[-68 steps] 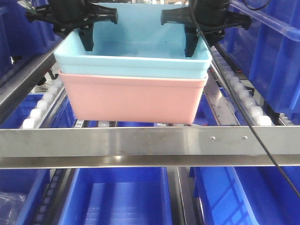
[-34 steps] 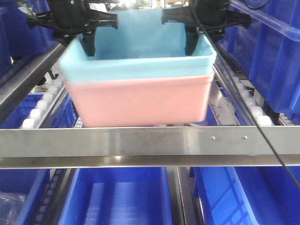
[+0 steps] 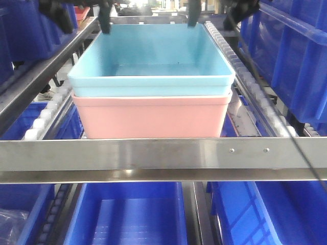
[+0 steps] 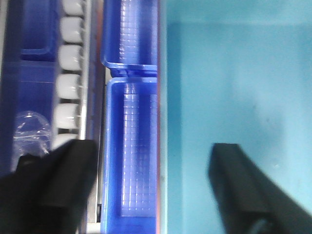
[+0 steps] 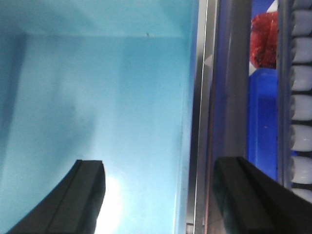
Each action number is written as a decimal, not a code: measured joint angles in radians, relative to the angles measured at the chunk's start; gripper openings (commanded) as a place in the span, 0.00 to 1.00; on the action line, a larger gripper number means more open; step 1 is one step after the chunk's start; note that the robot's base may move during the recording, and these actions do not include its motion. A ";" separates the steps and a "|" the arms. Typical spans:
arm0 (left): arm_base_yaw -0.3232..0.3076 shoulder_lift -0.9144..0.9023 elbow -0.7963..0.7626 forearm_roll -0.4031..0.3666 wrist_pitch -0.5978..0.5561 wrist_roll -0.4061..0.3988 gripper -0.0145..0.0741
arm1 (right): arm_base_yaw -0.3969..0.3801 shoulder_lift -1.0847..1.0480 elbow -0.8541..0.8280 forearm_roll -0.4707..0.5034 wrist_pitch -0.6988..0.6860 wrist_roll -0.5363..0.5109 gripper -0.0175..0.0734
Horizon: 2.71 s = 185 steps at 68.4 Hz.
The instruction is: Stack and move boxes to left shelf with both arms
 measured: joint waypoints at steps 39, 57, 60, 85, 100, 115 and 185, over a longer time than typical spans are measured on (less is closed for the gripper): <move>0.010 -0.006 -0.036 0.039 0.087 0.001 0.17 | 0.000 -0.025 -0.002 0.000 0.039 -0.001 0.24; 0.008 -0.082 -0.036 0.028 0.047 0.001 0.17 | 0.000 -0.151 0.091 -0.008 -0.017 -0.001 0.24; 0.008 -0.098 -0.036 0.023 0.045 0.001 0.17 | 0.000 -0.190 0.147 -0.014 -0.054 -0.001 0.24; -0.058 -0.276 0.262 0.011 -0.226 0.001 0.17 | 0.000 -0.508 0.538 -0.144 -0.325 -0.001 0.24; -0.065 -0.502 0.570 0.007 -0.420 0.001 0.17 | 0.000 -0.667 0.675 -0.184 -0.349 -0.001 0.25; -0.065 -0.751 0.850 0.009 -0.550 0.001 0.17 | 0.000 -0.828 0.878 -0.209 -0.482 -0.001 0.25; -0.065 -1.680 1.435 0.090 -0.656 0.001 0.17 | 0.000 -1.527 1.262 -0.224 -0.473 -0.001 0.25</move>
